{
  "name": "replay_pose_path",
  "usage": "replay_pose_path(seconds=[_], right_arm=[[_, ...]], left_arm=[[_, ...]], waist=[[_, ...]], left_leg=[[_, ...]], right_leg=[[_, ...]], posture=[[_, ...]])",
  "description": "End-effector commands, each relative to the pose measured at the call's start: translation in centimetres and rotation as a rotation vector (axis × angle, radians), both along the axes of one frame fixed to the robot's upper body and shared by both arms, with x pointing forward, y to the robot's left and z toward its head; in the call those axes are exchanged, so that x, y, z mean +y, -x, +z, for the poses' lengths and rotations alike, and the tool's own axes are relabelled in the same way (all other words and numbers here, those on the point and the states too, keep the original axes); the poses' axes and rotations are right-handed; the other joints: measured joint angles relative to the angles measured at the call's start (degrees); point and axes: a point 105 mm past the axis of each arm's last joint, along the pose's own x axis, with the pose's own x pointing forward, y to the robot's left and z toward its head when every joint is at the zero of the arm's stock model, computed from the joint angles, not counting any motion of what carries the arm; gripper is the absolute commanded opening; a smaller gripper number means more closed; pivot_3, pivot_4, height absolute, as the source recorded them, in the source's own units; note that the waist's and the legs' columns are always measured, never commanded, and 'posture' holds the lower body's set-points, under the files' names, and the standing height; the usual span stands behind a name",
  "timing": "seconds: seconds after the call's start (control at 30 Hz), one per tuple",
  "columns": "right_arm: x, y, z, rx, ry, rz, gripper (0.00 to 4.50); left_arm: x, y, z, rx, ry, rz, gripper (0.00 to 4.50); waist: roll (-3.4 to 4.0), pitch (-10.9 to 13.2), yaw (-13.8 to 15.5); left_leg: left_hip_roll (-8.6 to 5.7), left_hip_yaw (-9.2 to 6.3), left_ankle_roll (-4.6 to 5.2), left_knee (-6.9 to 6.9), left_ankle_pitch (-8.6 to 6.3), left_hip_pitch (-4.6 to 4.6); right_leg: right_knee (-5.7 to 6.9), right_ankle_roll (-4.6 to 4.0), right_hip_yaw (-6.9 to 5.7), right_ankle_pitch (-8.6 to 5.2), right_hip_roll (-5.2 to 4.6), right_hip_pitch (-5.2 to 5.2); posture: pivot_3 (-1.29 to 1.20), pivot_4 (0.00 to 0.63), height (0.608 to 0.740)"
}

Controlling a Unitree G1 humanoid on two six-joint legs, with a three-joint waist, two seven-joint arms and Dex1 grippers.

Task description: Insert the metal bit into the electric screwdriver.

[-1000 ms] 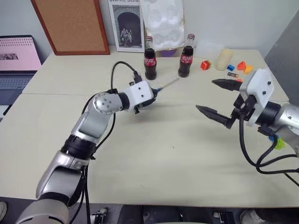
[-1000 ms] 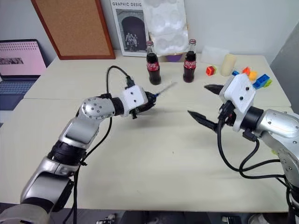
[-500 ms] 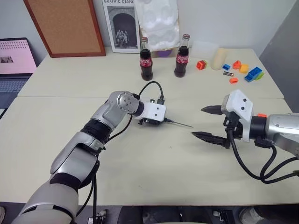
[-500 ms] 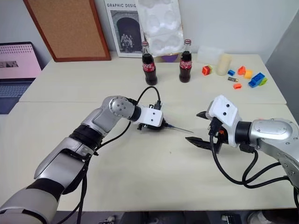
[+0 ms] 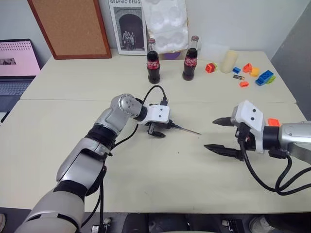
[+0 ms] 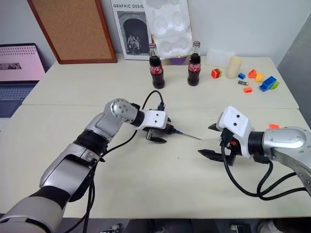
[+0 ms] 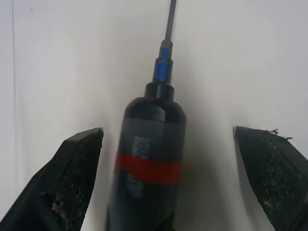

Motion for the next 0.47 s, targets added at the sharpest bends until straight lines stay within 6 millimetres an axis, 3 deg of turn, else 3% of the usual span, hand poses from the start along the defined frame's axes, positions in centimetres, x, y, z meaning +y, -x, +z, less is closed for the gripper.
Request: replay_pose_path(seconds=[0.03,0.1,0.3,0.4,0.47], right_arm=[[-1.1,0.1,1.3,-0.098,-0.003,-0.015,4.50],[-1.7,0.5,1.6,-0.139,-0.030,-0.002,4.50],[-4.1,1.9,1.1,-0.095,-0.016,0.023,4.50],[-5.3,1.8,1.8,-0.101,-0.020,0.012,4.50],[-6.0,1.8,2.2,-0.097,-0.026,0.013,4.50]], left_arm=[[4.3,-1.1,5.9,-0.062,0.240,0.214,4.46],[6.9,-0.2,7.1,-0.074,0.291,0.274,4.46],[14.1,5.7,5.1,0.006,0.241,0.427,4.46],[16.3,8.1,4.4,0.079,0.246,0.495,4.46],[16.7,8.6,4.3,0.104,0.298,0.537,4.46]], waist=[[-0.01,0.01,-0.01],[-0.15,0.09,-0.48],[-0.10,0.07,-0.69],[-0.30,0.14,-0.41],[-0.34,0.17,-0.21]], left_leg=[[0.00,0.00,0.00,0.00,0.00,-0.01],[0.03,0.00,0.00,0.01,0.00,-0.02],[0.04,-0.02,-0.04,0.02,0.02,0.20],[0.10,0.00,-0.05,0.08,0.02,0.24],[0.09,0.02,-0.10,0.14,0.05,0.24]], right_leg=[[0.03,0.00,0.00,0.00,0.00,-0.03],[0.18,0.00,0.01,0.00,0.01,-0.09],[0.68,-0.04,-0.09,-0.21,-0.03,-0.04],[0.66,-0.05,-0.11,-0.22,-0.03,0.01],[0.68,-0.03,-0.10,-0.22,-0.03,0.02]], posture=[[0.00,0.150,0.740],[0.00,0.150,0.740],[0.00,0.150,0.740],[0.00,0.150,0.740],[0.00,0.150,0.740]])
